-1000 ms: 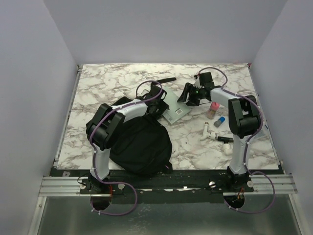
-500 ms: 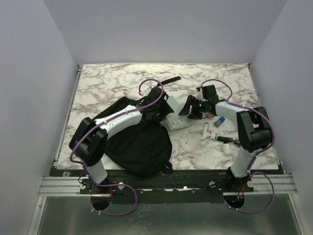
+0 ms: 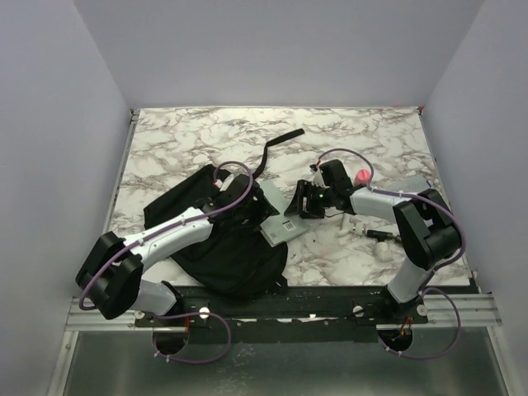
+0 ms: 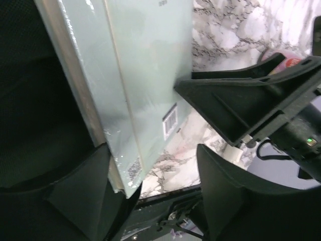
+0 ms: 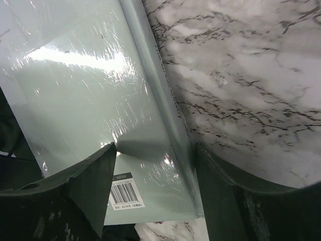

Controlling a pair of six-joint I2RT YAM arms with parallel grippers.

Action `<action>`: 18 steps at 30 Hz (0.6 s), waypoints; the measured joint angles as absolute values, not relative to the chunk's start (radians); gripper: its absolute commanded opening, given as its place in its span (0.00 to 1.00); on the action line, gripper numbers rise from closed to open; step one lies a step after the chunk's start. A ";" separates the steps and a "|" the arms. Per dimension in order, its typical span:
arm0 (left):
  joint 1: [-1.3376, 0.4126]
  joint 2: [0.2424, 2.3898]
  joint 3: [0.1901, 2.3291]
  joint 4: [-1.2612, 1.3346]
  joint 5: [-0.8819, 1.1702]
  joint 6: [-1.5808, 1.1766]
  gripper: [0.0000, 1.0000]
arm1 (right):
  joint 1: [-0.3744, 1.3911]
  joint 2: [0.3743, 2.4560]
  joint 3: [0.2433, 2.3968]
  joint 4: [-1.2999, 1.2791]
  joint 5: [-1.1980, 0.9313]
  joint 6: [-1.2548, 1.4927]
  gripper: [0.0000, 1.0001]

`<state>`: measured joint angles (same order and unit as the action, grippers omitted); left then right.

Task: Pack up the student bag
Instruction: Pick up the book from the center of the board.

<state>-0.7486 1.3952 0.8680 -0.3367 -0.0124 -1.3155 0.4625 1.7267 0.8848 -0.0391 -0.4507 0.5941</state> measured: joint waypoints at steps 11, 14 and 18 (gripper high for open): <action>-0.734 1.201 0.754 -0.289 -0.016 -1.221 0.98 | 0.494 1.726 0.872 -0.037 -0.487 0.624 0.68; -0.705 1.165 0.715 -0.262 -0.015 -1.206 0.98 | 0.494 1.726 0.872 -0.037 -0.488 0.627 0.68; -0.659 1.164 0.686 -0.234 -0.015 -1.207 0.98 | 0.494 1.726 0.872 -0.037 -0.488 0.628 0.68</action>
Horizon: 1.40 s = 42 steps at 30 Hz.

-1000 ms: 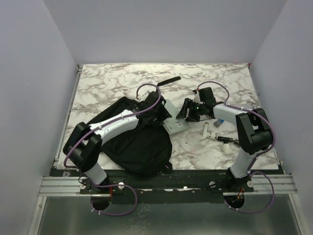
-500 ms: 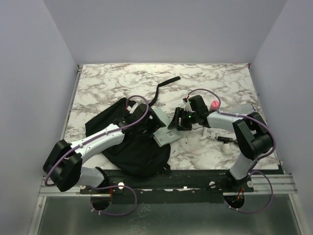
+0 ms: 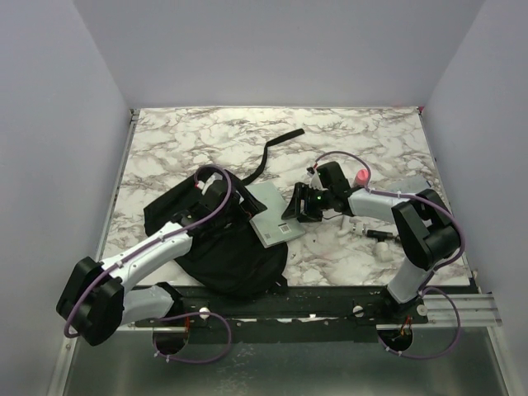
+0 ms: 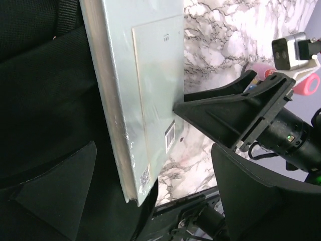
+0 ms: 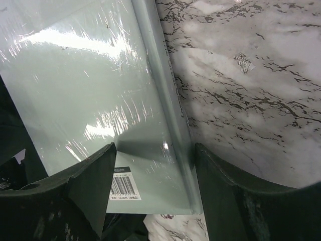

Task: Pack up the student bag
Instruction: Pick up the book from the center of the board.

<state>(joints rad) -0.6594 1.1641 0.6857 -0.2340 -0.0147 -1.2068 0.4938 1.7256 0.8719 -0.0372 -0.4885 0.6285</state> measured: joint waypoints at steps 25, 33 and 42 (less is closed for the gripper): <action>-0.598 1.358 0.668 0.051 0.212 -1.200 0.00 | 0.484 1.627 0.802 -0.016 -0.478 0.694 0.81; -0.569 1.271 0.667 0.013 0.281 -1.176 0.00 | 0.506 1.351 0.768 -0.080 -0.402 0.793 1.00; -0.469 0.902 0.667 0.059 0.346 -1.177 0.00 | 0.505 0.935 0.642 0.070 -0.338 1.097 1.00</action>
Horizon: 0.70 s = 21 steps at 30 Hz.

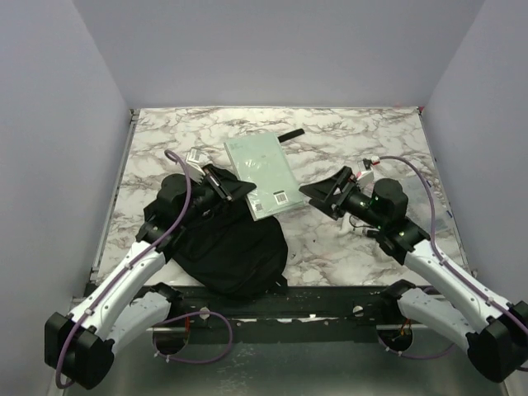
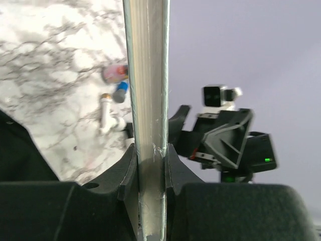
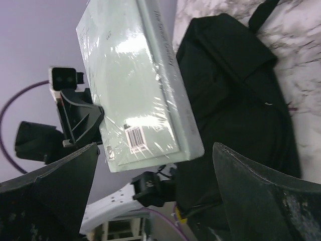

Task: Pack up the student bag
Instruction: Pick up the book from the center of the board.

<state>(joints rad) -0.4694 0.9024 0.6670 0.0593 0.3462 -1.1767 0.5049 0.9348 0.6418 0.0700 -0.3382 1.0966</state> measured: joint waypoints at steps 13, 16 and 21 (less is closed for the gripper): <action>-0.446 0.842 0.616 0.334 0.399 -1.384 0.00 | 0.633 0.904 0.559 0.418 -0.324 1.395 0.87; -0.447 0.864 0.612 0.410 0.402 -1.427 0.00 | 0.733 0.939 0.553 0.525 -0.270 1.423 0.79; -0.470 0.906 0.612 0.518 0.395 -1.471 0.00 | 0.848 1.011 0.505 0.732 -0.146 1.470 0.69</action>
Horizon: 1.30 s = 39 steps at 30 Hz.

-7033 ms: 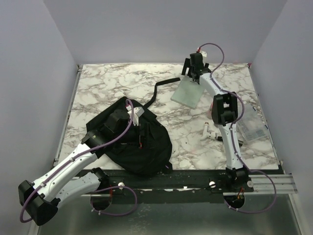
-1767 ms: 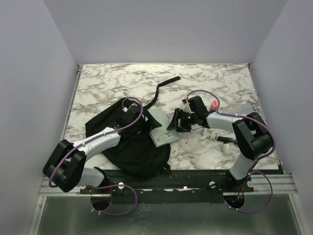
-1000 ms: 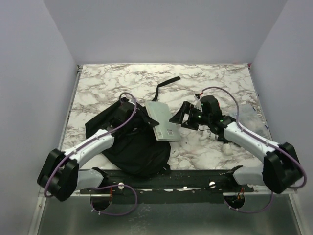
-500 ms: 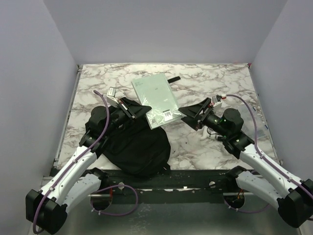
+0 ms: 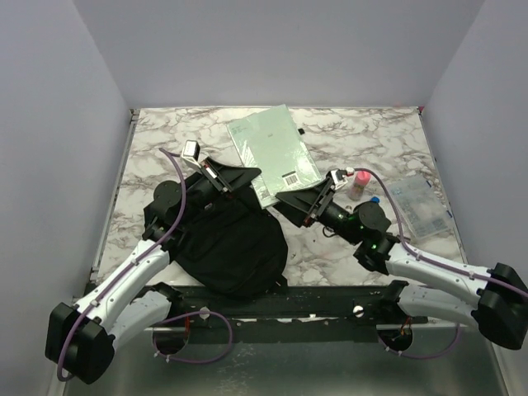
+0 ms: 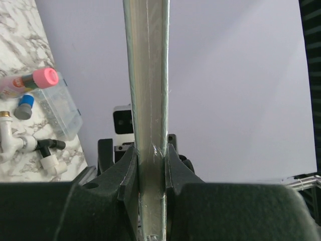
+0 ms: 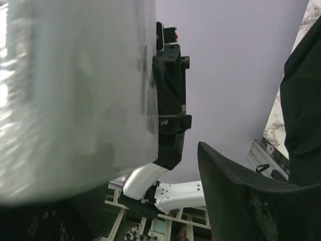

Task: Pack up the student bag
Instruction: Pick up the book from the center of the board, then place the book in the student bag.

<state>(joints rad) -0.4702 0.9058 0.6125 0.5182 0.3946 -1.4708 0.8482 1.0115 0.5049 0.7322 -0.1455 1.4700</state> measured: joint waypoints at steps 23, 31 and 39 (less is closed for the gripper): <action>-0.526 0.884 0.434 0.612 0.463 -1.397 0.62 | 0.904 0.907 0.530 0.402 0.179 1.382 0.01; -0.574 0.861 0.699 -0.084 0.509 -0.979 0.83 | 0.903 0.713 0.693 -0.194 0.446 1.118 0.01; -0.712 1.074 0.944 -0.638 0.406 -0.651 0.80 | 0.901 0.510 0.751 -0.543 0.668 0.990 0.01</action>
<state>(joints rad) -0.7120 1.0744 0.9436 -0.6376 0.4065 -0.6514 0.9012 0.5098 0.7506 -0.5434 0.6682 0.9897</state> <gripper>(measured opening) 0.809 0.271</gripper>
